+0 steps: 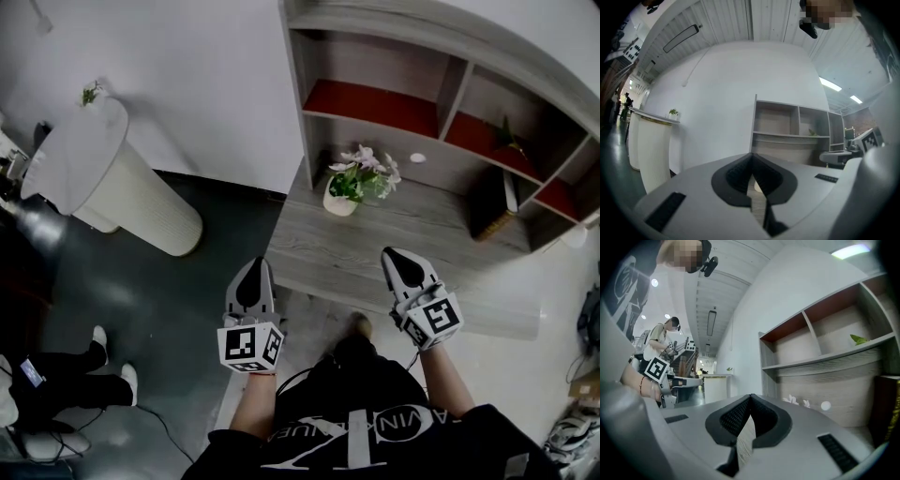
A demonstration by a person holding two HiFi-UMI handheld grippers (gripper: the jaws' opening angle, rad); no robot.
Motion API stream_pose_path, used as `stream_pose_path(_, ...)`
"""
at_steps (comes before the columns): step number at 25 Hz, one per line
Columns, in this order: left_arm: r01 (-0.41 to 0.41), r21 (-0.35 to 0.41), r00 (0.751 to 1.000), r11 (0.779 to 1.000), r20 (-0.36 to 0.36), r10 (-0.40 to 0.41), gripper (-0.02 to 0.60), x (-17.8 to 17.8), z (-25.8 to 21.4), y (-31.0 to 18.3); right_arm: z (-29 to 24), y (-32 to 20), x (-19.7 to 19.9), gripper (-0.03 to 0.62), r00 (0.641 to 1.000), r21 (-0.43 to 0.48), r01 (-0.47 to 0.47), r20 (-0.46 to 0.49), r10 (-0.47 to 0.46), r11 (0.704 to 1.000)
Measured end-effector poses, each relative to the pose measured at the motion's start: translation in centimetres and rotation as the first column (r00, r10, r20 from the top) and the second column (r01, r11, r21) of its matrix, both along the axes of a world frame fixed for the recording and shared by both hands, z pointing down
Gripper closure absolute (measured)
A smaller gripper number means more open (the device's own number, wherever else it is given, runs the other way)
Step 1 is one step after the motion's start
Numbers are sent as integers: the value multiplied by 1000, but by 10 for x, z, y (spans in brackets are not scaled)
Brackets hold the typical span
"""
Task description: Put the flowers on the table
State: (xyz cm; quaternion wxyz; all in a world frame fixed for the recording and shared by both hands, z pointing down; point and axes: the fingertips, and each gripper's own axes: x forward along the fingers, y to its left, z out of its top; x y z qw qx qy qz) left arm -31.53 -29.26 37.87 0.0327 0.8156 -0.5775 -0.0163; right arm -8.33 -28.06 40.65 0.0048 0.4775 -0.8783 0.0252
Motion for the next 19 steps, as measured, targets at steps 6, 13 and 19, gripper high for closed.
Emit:
stream_pose_path(6, 5, 27, 999, 1000, 33, -5, 578, 0, -2, 3, -4, 4, -2, 585, 999, 14, 12, 33, -13, 1000)
stream_pose_path(13, -2, 49, 998, 999, 57, -1, 578, 2, -2, 4, 3, 5, 1, 585, 1000, -6, -4, 18, 4, 1000)
stream_pose_path(19, -6, 49, 998, 999, 59, 3, 578, 1, 0, 3, 5, 4, -1, 585, 999, -8, -5, 31, 5, 1000)
